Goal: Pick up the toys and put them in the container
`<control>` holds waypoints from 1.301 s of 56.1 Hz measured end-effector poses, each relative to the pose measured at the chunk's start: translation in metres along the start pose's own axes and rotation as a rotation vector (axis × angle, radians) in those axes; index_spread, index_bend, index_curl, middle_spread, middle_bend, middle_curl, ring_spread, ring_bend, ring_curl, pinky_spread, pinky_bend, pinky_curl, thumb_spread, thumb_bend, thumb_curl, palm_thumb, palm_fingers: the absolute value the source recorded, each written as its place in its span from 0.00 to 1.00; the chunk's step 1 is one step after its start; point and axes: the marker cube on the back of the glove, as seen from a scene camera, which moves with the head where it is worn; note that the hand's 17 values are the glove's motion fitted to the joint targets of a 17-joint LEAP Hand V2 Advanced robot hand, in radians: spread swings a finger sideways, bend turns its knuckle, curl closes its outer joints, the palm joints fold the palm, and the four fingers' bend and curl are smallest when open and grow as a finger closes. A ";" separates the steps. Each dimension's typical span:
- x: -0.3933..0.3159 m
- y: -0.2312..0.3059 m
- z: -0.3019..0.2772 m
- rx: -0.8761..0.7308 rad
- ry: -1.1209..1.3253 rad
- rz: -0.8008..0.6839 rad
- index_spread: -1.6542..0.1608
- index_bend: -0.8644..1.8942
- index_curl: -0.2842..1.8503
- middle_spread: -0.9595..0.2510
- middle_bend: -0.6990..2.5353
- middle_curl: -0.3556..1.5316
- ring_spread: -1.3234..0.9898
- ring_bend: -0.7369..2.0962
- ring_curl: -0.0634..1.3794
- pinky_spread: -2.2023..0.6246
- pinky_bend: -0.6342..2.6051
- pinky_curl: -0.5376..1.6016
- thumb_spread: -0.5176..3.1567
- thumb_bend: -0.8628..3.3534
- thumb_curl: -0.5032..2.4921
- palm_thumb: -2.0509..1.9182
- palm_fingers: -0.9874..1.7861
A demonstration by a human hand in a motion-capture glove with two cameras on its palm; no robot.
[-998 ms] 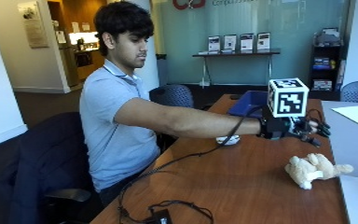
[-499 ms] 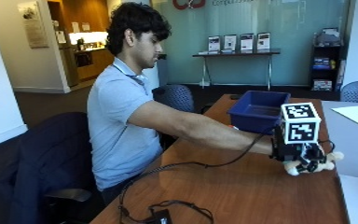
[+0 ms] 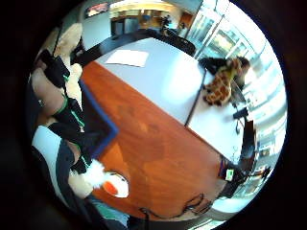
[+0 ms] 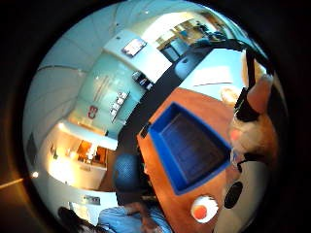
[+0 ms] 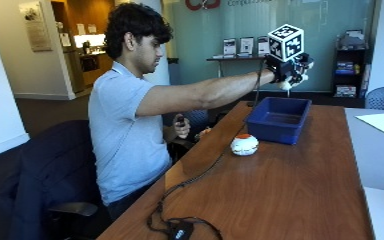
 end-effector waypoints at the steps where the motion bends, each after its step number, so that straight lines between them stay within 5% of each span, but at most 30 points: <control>1: -0.011 -0.002 0.000 -0.004 0.001 -0.024 0.78 0.43 0.34 0.80 0.31 0.33 0.49 0.64 0.35 0.65 0.49 0.44 0.53 0.32 0.32 0.74 0.77; 12: -0.091 -0.008 0.026 -0.195 -0.004 -0.103 0.77 0.41 0.35 0.79 0.31 0.35 0.49 0.65 0.35 0.65 0.50 0.45 0.51 0.32 0.32 0.74 0.74; 16: -0.097 -0.003 0.040 -0.332 -0.008 -0.078 0.76 0.35 0.34 0.80 0.27 0.34 0.49 0.63 0.35 0.66 0.53 0.47 0.52 0.32 0.32 0.73 0.60; 19: -0.096 0.003 0.049 -0.420 0.011 -0.061 0.75 0.37 0.35 0.80 0.26 0.33 0.52 0.53 0.34 0.69 0.58 0.50 0.54 0.29 0.30 0.67 0.38; 23: -0.089 0.008 0.050 -0.405 0.053 -0.061 0.74 0.38 0.33 0.80 0.27 0.33 0.54 0.46 0.26 0.73 0.55 0.47 0.54 0.26 0.27 0.60 0.32; 37: -0.056 0.055 0.031 -0.407 0.077 -0.084 0.72 0.38 0.31 0.79 0.27 0.33 0.56 0.41 0.19 0.79 0.51 0.42 0.53 0.21 0.25 0.53 0.33; 53: 0.004 0.192 0.057 -0.582 0.203 -0.068 0.72 0.38 0.31 0.79 0.26 0.32 0.57 0.36 0.18 0.81 0.51 0.42 0.53 0.20 0.26 0.53 0.32; 64: 0.035 0.255 0.107 -0.724 0.262 -0.032 0.73 0.36 0.28 0.81 0.27 0.32 0.57 0.40 0.21 0.77 0.57 0.43 0.54 0.21 0.27 0.55 0.37; 73: 0.044 0.273 0.141 -0.687 0.030 -0.010 0.74 0.36 0.26 0.83 0.28 0.32 0.56 0.48 0.24 0.71 0.59 0.43 0.60 0.24 0.28 0.59 0.46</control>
